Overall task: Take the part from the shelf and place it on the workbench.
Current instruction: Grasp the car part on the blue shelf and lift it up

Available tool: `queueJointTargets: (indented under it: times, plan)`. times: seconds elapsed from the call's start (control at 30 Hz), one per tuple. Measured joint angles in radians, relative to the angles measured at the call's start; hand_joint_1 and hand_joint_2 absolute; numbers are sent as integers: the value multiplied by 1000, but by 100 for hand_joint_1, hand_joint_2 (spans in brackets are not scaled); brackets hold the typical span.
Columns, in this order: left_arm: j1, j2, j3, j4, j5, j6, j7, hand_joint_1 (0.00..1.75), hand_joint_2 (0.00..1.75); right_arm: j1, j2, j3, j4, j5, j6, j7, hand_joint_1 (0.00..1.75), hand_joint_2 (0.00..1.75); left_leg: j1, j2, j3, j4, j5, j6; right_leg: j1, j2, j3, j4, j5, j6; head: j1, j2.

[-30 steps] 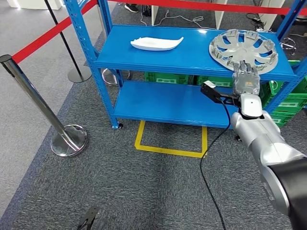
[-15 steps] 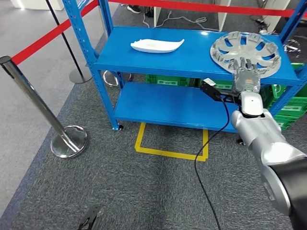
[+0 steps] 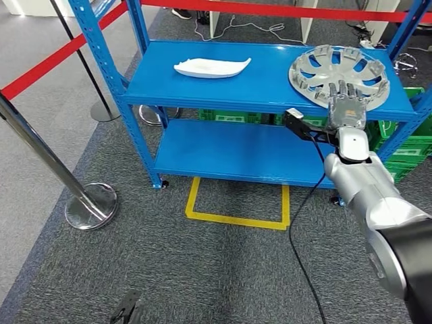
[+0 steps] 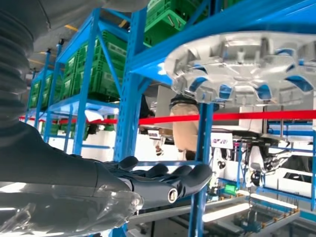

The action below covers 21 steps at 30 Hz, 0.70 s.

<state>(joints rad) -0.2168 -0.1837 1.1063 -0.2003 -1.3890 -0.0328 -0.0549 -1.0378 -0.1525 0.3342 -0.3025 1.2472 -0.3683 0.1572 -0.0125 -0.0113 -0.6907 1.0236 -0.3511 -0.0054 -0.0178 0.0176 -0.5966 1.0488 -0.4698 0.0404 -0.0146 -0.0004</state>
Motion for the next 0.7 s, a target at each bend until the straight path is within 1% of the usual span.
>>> queueJointTargets:
  times: [0.07, 0.1, 0.13, 0.17, 0.2, 0.27, 0.3, 0.33, 0.37, 0.43, 0.47, 0.5, 0.53, 0.57, 0.6, 0.63, 0.67, 0.7]
  plan:
    - [-1, 0, 0, 0, 0, 0, 0, 0, 0, 0, 0, 0, 0, 0, 0, 0, 0, 175, -1, 0, 14, -22, -16, 8, 1, -2, 8, -4, 0, 12, 0, 0]
    - [-1, 0, 0, 0, 0, 0, 0, 0, 0, 1, 0, 0, 0, 0, 0, 0, 0, 175, 0, -1, 19, -25, -18, 13, 0, -4, 9, -3, -2, 17, 0, 0]
    - [-1, 0, 0, 0, 0, 0, 0, 0, 0, 0, 0, 0, 0, 0, 1, 0, 0, 175, 1, -2, 26, -28, -21, 19, 0, -7, 4, 10, -9, 20, 0, 0]
    - [-1, 0, 0, 0, 0, 0, 0, 0, 0, 0, 1, -1, 0, 1, 1, 0, 0, 175, 1, -3, 33, -29, -25, 25, 1, -8, -13, 43, -25, 20, 2, 0]
    - [-1, -1, 0, 0, 0, 0, 0, 0, 0, 0, 1, -1, 0, 1, 1, 0, 0, 175, 1, -5, 40, -30, -28, 29, 3, -9, -43, 96, -44, 19, 3, 0]
    - [1, -1, 0, 0, 0, 0, -1, 0, 0, 3, 1, -2, 0, 0, 1, 0, 0, 175, 0, -7, 52, -30, -40, 34, 8, -9, -125, 225, -82, 17, 6, 0]
    - [2, -1, 0, 0, 0, -1, -1, 0, 0, 7, 1, -3, 0, 0, 1, 0, 0, 175, -1, -8, 60, -30, -46, 34, 9, -8, -157, 264, -85, 18, 6, 0]
    - [4, -1, 0, 0, 0, -1, -1, 0, 0, 10, 1, -3, 0, 0, 1, 0, 0, 175, -2, -8, 69, -29, -53, 34, 10, -9, -173, 267, -68, 18, 7, 0]
    - [4, -1, 0, 0, 0, -1, -1, 0, 0, 12, 1, -4, 0, 0, 0, 0, 0, 175, -2, -9, 79, -29, -61, 33, 10, -9, -169, 232, -31, 19, 6, 0]
    - [5, -2, 0, 0, 0, -1, -1, 0, 0, 12, 1, -6, 0, 1, 0, 0, 0, 175, -2, -11, 102, -29, -77, 28, 10, -8, -125, 99, 63, 18, 6, 0]
    - [4, -2, 0, 0, 0, -2, -1, 0, 0, 10, 1, -7, 0, 1, 0, 0, 0, 175, -3, -11, 109, -28, -85, 24, 11, -8, -101, 37, 83, 14, 7, 0]
    - [3, -2, 0, 0, 0, -2, -1, 0, 0, 9, 1, -7, 0, 2, 0, 0, 0, 175, -3, -11, 113, -29, -90, 19, 13, -8, -83, -2, 93, 9, 7, 0]
    - [3, -2, 0, 0, 0, -2, -1, 0, 0, 9, 1, -7, 0, 2, -1, 0, 0, 175, -4, -11, 114, -29, -94, 15, 15, -7, -74, -19, 87, 2, 7, 0]
    - [2, -1, 0, 0, 0, -2, -1, 0, 0, 9, 1, -7, 0, 2, -1, 0, 0, 175, -5, -10, 115, -29, -97, 10, 15, -7, -67, -27, 79, -6, 7, 0]
    - [2, -1, 0, 0, 0, -2, -1, 0, 0, 11, 1, -7, 0, 3, -1, 0, 0, 175, -5, -10, 117, -27, -101, 5, 13, -7, -62, -27, 81, -11, 7, 0]
    - [2, -1, 0, 0, 0, -2, -1, 0, 0, 11, 1, -8, 0, 3, -1, 0, 0, 175, -5, -9, 115, -16, -106, 0, 11, -7, -57, -27, 77, -16, 7, 0]
    - [2, -1, 0, 0, 0, -2, -1, 0, 0, 9, 1, -8, -1, 3, -2, 0, 0, 175, -3, -7, 102, 11, -117, -7, 9, -6, -50, -27, 73, -20, 5, 0]
    - [1, -1, 0, 0, 0, -2, -1, 0, 0, 9, 1, -8, -1, 4, -2, 0, 0, 175, -1, -6, 76, 57, -132, -14, 8, -6, -43, -28, 68, -23, 4, 0]
